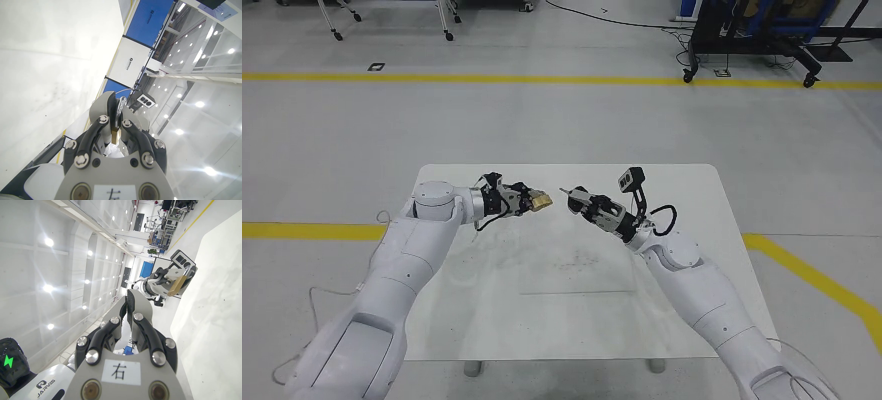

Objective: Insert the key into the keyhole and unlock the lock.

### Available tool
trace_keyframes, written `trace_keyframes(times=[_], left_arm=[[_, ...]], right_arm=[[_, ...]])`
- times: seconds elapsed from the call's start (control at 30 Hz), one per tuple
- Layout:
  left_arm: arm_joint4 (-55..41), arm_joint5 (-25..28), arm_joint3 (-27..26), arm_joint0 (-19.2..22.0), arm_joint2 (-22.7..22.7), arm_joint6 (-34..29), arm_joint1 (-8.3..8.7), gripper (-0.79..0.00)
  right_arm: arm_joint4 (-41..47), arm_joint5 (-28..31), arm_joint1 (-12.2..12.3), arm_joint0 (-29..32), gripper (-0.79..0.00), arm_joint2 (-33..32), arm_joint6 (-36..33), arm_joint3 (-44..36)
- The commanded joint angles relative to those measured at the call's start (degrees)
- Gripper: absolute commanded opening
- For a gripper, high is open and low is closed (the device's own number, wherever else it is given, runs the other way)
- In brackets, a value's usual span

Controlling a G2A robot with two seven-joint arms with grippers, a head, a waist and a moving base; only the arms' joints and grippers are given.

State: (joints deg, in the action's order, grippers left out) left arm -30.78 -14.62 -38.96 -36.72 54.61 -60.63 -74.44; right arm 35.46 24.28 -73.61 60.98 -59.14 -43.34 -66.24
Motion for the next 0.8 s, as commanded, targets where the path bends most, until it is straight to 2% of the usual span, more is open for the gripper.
trace_keyframes(times=[0.0, 0.23, 0.37, 0.47, 0.63, 0.77], left_arm=[[-0.1, -0.1, 0.0, 0.0, 0.0, -0.2, -0.01, -0.785], [-0.1, -0.1, 0.0, 0.0, 0.0, -0.2, -0.01, -0.785], [2.5, -3.2, -2.4, -0.2, 0.0, 7.9, 0.10, -0.785], [0.0, -6.3, -4.8, -1.3, 0.8, 11.7, -0.21, -0.785], [-0.3, -7.6, -7.0, -2.1, 0.3, 15.4, -0.73, -0.785], [-0.4, -7.8, -7.9, -2.6, 0.3, 16.7, -0.92, -0.785]], right_arm=[[0.0, 0.1, 0.0, -0.1, -0.785, 0.1, 0.0, 0.1], [0.0, 0.1, 0.0, -0.1, -0.785, 0.1, 0.0, 0.1], [0.0, 0.0, 0.0, 0.0, -0.785, 0.0, 0.2, 0.1], [-0.5, -2.9, -0.1, 1.4, -0.785, 0.4, 2.8, -2.2], [-2.8, -11.0, -0.8, 4.3, -0.785, 2.9, 11.7, -6.3], [-8.3, -12.1, -1.6, 5.5, -0.785, 5.2, 23.2, -7.8]])
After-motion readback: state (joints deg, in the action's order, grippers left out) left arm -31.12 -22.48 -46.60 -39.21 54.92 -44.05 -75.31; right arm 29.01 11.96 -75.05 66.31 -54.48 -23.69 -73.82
